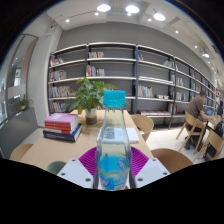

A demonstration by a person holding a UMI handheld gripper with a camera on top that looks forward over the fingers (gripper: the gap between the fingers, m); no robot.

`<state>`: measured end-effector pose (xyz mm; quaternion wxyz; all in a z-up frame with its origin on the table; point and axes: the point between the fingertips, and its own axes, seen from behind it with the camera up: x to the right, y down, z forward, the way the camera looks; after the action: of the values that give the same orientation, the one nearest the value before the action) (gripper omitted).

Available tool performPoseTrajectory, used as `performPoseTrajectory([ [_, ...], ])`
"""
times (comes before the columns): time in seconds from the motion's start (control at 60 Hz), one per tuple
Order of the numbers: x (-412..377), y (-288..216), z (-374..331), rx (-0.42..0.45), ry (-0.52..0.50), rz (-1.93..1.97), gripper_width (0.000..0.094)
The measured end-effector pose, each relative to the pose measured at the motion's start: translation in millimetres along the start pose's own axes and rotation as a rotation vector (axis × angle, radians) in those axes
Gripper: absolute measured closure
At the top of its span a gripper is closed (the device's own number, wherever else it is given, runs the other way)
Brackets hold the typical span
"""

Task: Pour water

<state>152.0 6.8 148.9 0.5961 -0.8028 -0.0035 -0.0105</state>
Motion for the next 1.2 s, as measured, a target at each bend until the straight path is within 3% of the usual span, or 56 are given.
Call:
performPoseTrajectory([
  [0.217, 2.1, 50.2, 13.6, -0.058, 0.002, -0.026, 0.0507],
  [0.25, 5.2, 43.9, 14.5, -0.01, 0.006, -0.019, 0.0506],
  [0.383, 5.6, 49.6, 9.6, 0.017, 0.02, 0.014, 0.0495],
  [0.517, 10.0, 50.7, 8.8, 0.031, 0.04, 0.02, 0.04],
  [0.667, 14.4, 88.5, 2.9, -0.128, 0.092, -0.011, 0.0229],
  [0.983, -27.8, 149.0, -93.6, -0.312, 0.108, 0.033, 0.0232],
  [1.1, -62.2, 144.7, -136.9, -0.351, 0.088, 0.032, 0.0234],
  [1.2, -93.1, 118.5, -160.9, -0.326, 0.073, 0.044, 0.0226],
])
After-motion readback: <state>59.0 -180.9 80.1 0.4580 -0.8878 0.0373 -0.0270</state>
